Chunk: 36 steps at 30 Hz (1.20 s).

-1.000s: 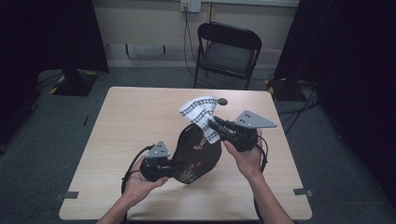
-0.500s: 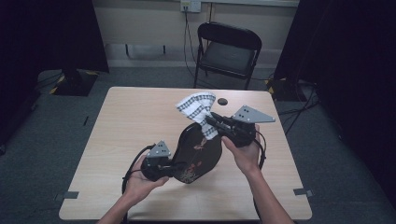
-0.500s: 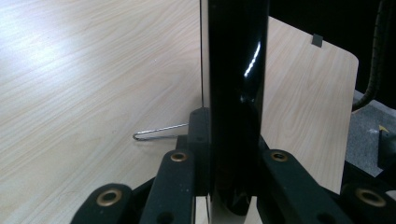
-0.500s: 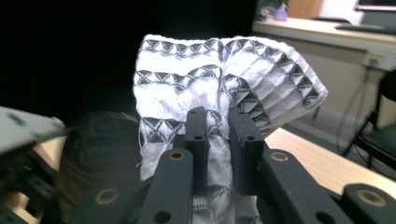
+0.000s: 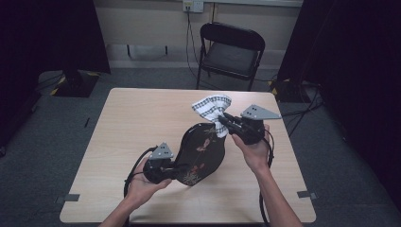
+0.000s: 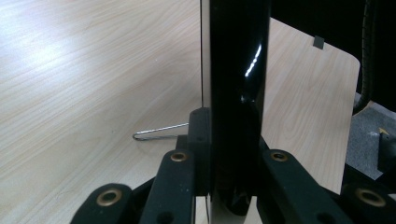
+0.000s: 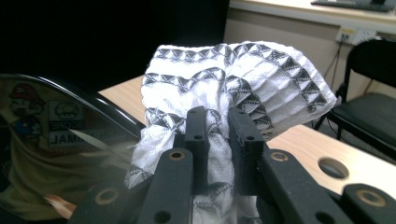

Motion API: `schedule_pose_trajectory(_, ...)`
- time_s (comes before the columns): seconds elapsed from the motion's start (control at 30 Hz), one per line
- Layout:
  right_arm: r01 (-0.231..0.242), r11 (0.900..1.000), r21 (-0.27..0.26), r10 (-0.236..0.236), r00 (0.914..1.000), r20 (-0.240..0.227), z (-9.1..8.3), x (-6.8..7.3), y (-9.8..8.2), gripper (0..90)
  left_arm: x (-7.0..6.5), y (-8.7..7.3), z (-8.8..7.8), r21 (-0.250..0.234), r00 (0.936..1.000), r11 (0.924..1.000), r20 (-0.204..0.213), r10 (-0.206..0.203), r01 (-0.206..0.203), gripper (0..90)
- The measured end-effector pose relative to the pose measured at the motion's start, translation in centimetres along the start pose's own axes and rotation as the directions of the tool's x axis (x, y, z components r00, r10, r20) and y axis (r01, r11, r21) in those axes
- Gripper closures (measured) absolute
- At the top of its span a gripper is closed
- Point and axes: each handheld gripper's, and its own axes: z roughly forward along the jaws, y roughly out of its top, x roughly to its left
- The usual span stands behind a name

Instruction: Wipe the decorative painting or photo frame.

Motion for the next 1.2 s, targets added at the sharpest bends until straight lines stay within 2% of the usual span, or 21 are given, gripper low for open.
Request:
schedule_pose_trajectory(0.1, 0.003, 1.0, 0.009, -0.003, 1.0, 0.002, 0.0, -0.2, 0.0, 79.8, 0.0, 0.0, 0.0, -0.003, 0.9999, 0.9999, 0.004, -0.01, 0.01, 80.4)
schedule_pose_trajectory(0.17, 0.005, 1.0, -0.008, -0.005, 0.9998, -0.018, 0.1, 0.1, 0.3, 79.8, 0.1, 0.0, 0.0, -0.003, 1.0, 1.0, 0.003, -0.006, 0.006, 80.4)
schedule_pose_trajectory(0.33, 0.013, 0.997, -0.073, -0.022, 0.9929, -0.117, 0.0, 2.4, 1.7, 79.8, 0.1, -0.1, 0.1, -0.007, 1.0, 0.9999, 0.002, -0.008, 0.008, 80.4)
schedule_pose_trajectory(0.4, 0.034, 0.996, -0.082, -0.044, 0.9909, -0.127, -0.1, 3.1, 2.1, 79.8, 0.0, -0.1, 0.1, -0.004, 1.0, 1.0, -0.003, -0.009, 0.009, 80.4)
schedule_pose_trajectory(0.47, 0.038, 0.996, -0.079, -0.047, 0.9915, -0.121, 0.0, 3.1, 2.1, 79.8, 0.0, -0.1, 0.1, -0.007, 0.9999, 0.9999, -0.003, -0.011, 0.011, 80.5)
schedule_pose_trajectory(0.53, 0.058, 0.997, -0.051, -0.062, 0.995, -0.078, 0.2, 2.6, 1.8, 79.8, 0.0, -0.1, 0.1, -0.006, 0.9999, 0.9999, -0.003, -0.014, 0.014, 80.5)
schedule_pose_trajectory(0.57, 0.054, 0.998, -0.043, -0.057, 0.9959, -0.071, 0.3, 2.3, 1.6, 79.8, 0.1, -0.1, 0.1, -0.008, 0.9998, 0.9998, -0.002, -0.018, 0.018, 80.5)
schedule_pose_trajectory(0.73, 0.007, 1.0, -0.014, -0.007, 0.9998, -0.02, 0.3, 0.0, 0.1, 79.9, 0.1, -0.1, 0.1, -0.012, 0.9998, 0.9997, 0.003, -0.02, 0.02, 80.3)
schedule_pose_trajectory(0.9, -0.035, 0.999, 0.013, 0.035, 0.9993, 0.017, 0.0, -1.5, -1.2, 79.9, 0.1, -0.2, 0.2, -0.013, 0.9998, 0.9997, 0.003, -0.02, 0.02, 80.3)
schedule_pose_trajectory(1.03, -0.045, 0.999, 0.003, 0.045, 0.9989, 0.016, -0.3, -1.5, -1.5, 79.9, 0.1, -0.2, 0.2, -0.015, 0.9997, 0.9996, 0.004, -0.025, 0.025, 80.3)
schedule_pose_trajectory(1.2, -0.018, 0.999, -0.042, 0.016, 0.9989, -0.045, -1.0, -0.4, -0.5, 79.7, 0.1, -0.3, 0.2, -0.012, 0.9998, 0.9997, 0.002, -0.021, 0.021, 80.3)
